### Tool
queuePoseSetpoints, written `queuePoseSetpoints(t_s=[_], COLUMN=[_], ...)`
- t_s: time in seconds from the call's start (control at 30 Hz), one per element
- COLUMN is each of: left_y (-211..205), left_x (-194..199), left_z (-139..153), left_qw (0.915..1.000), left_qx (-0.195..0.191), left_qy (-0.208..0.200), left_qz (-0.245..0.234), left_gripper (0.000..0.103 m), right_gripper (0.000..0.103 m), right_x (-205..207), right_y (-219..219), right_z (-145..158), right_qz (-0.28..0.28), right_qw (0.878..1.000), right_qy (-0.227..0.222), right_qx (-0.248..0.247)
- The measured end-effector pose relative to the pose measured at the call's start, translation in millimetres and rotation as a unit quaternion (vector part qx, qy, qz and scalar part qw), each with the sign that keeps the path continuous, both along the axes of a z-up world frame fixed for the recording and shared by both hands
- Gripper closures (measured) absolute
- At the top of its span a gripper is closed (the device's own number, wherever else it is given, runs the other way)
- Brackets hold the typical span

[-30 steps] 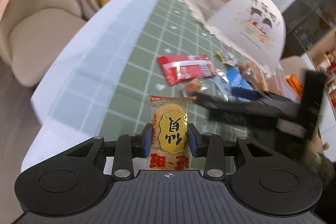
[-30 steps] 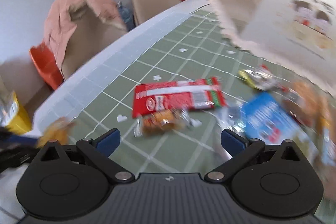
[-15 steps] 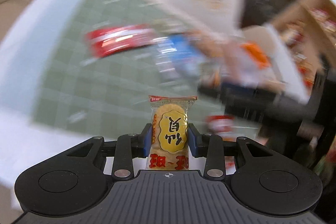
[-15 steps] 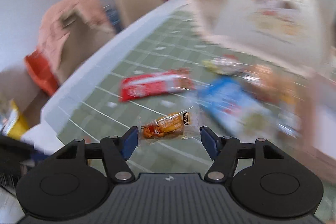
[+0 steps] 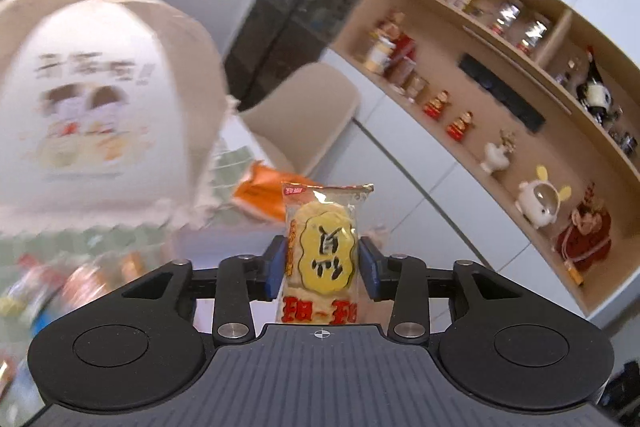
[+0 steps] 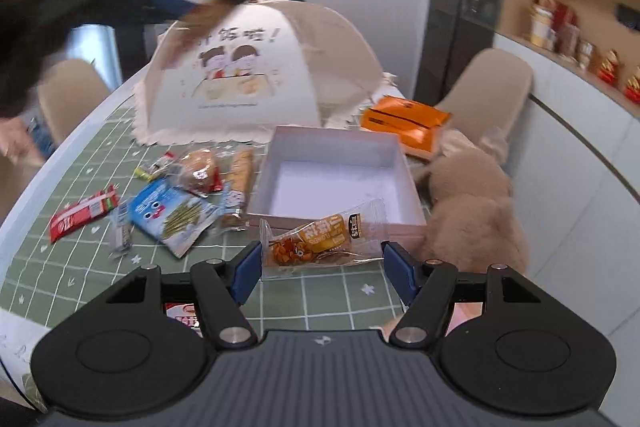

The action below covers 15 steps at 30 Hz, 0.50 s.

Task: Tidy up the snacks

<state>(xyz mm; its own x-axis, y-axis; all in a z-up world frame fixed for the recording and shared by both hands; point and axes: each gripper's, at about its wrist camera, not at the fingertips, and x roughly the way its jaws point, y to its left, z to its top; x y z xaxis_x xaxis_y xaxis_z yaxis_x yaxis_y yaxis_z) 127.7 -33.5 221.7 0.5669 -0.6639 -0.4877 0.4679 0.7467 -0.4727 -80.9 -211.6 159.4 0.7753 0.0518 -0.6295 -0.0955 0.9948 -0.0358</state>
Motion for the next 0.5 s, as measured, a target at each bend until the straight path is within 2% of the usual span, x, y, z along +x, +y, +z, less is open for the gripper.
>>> queuePoseSetpoints(t_s=[0.07,0.1,0.23,0.37,0.43,0.5], left_y=[-20,-29,-25,13,44,76], left_x=[19,28,23,-10,-31,-52], left_z=[-25,-41,-65,-71,-77,-92], left_qw=[0.9987,0.9976,0.9991,0.9985,0.9961,0.9900], left_qx=[0.046,0.067,0.036,0.014,0.019,0.047], left_qy=[-0.022,-0.016,-0.004,0.009,0.029,0.064], left_qz=[-0.002,0.010,0.021,0.052,0.081,0.117], left_gripper=[0.060,0.060,0.060,0.060,0.060,0.060], right_gripper=[0.037,0.036,0.036,0.036,0.036,0.036], right_x=[3,3,6,23,41,66], right_y=[-4,-6,-18,-26,-31,-33], right_z=[-4,-5,-7,0,14,32], right_qz=[-0.008,-0.013,-0.023,-0.021,-0.012,0.000], right_qw=[1.000,1.000,1.000,1.000,0.999,0.998], right_qy=[-0.001,-0.003,-0.002,-0.004,-0.017,-0.027], right_qx=[0.001,0.000,0.013,0.021,0.038,0.056])
